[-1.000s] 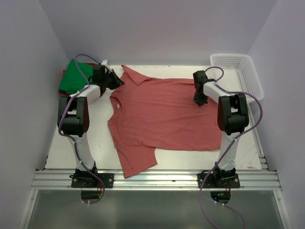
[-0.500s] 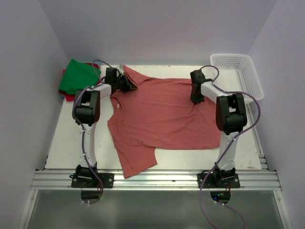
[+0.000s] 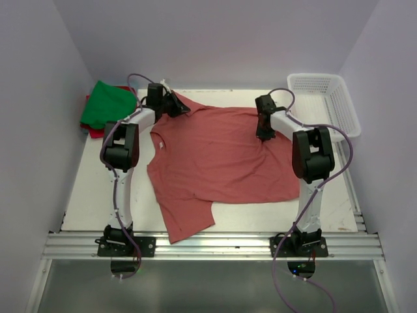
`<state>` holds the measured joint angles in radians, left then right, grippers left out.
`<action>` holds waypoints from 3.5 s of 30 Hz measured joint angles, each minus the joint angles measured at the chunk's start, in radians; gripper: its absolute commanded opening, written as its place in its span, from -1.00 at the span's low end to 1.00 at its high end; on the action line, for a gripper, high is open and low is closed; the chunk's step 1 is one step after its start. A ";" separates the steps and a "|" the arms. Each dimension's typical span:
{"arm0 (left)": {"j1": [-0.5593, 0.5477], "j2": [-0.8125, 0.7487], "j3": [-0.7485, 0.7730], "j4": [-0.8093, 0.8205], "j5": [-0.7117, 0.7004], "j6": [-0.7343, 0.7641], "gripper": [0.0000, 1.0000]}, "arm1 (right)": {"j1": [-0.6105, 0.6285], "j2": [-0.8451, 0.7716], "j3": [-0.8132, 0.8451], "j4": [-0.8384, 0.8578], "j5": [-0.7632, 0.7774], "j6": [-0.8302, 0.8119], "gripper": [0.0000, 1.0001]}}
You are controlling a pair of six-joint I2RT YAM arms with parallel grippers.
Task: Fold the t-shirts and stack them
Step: Flatten out the tshirt, then grap the side of the flattened tshirt furthest away from the robot with both arms
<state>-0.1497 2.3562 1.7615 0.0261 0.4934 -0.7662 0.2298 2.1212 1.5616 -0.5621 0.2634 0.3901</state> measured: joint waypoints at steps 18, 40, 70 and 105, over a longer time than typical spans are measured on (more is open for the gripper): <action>0.033 0.002 -0.071 -0.069 -0.050 0.010 -1.00 | 0.018 -0.013 -0.026 -0.182 0.267 0.166 -1.00; 0.034 -0.045 -0.140 0.167 0.045 0.000 -0.12 | 0.074 -0.326 -0.164 0.049 -0.156 -0.026 0.34; -0.026 0.143 0.107 0.056 0.012 -0.042 -0.35 | 0.236 -0.351 -0.401 0.118 -0.177 0.037 -0.42; -0.102 0.150 0.287 -0.283 -0.256 0.232 -0.25 | 0.236 -0.350 -0.406 0.122 -0.178 0.039 -0.46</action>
<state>-0.2520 2.5061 2.0487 -0.2573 0.2379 -0.5339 0.4656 1.7714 1.1553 -0.4400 0.0853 0.4294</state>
